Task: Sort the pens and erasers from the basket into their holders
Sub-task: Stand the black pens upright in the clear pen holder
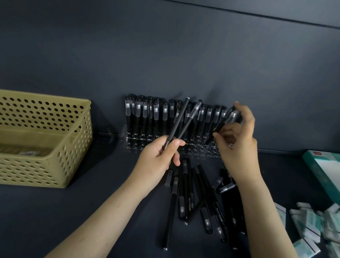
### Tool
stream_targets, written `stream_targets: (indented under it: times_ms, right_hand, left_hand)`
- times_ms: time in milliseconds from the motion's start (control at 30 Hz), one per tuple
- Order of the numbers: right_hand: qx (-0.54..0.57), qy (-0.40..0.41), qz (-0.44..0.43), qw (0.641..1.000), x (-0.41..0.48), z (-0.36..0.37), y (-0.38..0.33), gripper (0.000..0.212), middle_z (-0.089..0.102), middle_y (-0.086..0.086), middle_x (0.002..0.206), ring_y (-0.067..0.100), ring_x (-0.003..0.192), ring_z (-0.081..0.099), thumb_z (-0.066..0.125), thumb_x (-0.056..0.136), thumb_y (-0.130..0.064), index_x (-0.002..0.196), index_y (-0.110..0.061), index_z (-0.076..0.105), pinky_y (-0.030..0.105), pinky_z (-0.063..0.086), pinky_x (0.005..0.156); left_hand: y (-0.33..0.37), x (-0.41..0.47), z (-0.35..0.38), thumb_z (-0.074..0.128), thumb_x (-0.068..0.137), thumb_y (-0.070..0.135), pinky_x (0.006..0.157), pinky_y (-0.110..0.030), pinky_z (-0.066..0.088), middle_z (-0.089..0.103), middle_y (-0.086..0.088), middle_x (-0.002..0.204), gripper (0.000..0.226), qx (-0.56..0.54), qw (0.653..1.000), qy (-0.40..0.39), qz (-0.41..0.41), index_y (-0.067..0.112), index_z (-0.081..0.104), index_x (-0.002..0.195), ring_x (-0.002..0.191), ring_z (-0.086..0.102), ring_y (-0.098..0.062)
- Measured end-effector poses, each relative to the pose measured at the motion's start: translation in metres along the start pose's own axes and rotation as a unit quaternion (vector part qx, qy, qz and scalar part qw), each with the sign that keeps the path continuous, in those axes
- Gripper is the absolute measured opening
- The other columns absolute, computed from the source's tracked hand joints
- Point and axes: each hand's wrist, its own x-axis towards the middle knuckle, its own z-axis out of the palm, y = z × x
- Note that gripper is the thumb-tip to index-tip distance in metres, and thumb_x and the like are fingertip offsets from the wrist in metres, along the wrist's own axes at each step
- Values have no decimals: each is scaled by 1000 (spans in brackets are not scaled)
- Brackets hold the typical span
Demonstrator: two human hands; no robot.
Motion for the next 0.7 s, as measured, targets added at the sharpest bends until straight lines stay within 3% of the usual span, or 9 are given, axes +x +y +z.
stream_targets:
  times_ms: [100, 200, 367, 467, 533, 700]
  right_hand:
    - [-30, -17, -11, 999, -1, 3, 0, 74, 59, -7, 87, 1, 84, 61, 65, 87, 0, 135, -42, 28, 9, 48, 77]
    - [-70, -39, -24, 996, -1, 5, 5, 66, 59, -4, 90, 7, 84, 60, 64, 89, -2, 140, -33, 37, 21, 53, 78]
    - [-31, -43, -17, 998, -1, 1, 9, 60, 60, 0, 97, 6, 82, 56, 60, 92, -3, 141, -33, 43, 6, 42, 72]
    - [7, -60, 4, 998, -1, -2, 9, 58, 61, -2, 97, 7, 81, 56, 59, 93, -5, 140, -35, 45, 13, 46, 72]
    - [27, -57, 19, 998, 0, -3, 7, 52, 61, -5, 97, 5, 81, 58, 60, 92, -5, 134, -34, 49, 17, 48, 72]
    - [29, 23, 5, 999, 10, 2, -2, 35, 62, -11, 87, 1, 77, 61, 63, 90, -1, 113, -26, 53, 10, 46, 73]
  left_hand:
    - [-1, 0, 0, 46, 99, 35, 57, -15, 41, 59, 7, 63, 22, 2, 1000, 1, -1, 30, 67, 101, 55, 45, -2]
    - [-1, 1, 0, 45, 99, 35, 57, -17, 41, 59, 7, 63, 22, -1, 1000, 0, -1, 31, 67, 101, 55, 45, -2]
    - [-3, 1, -1, 46, 99, 37, 60, -18, 40, 58, 6, 63, 22, 4, 1000, -4, -3, 32, 67, 101, 55, 46, -2]
    - [-5, 1, -1, 46, 99, 38, 62, -17, 39, 56, 5, 62, 23, 7, 1000, -10, -3, 31, 67, 102, 56, 46, -3]
    - [-6, 2, 0, 46, 99, 38, 64, -17, 38, 55, 6, 62, 23, 6, 1000, -11, -6, 30, 67, 102, 56, 47, -1]
    - [-5, 2, 0, 45, 99, 37, 63, -17, 37, 52, 7, 60, 24, 3, 1000, -5, -10, 28, 68, 102, 54, 47, 2]
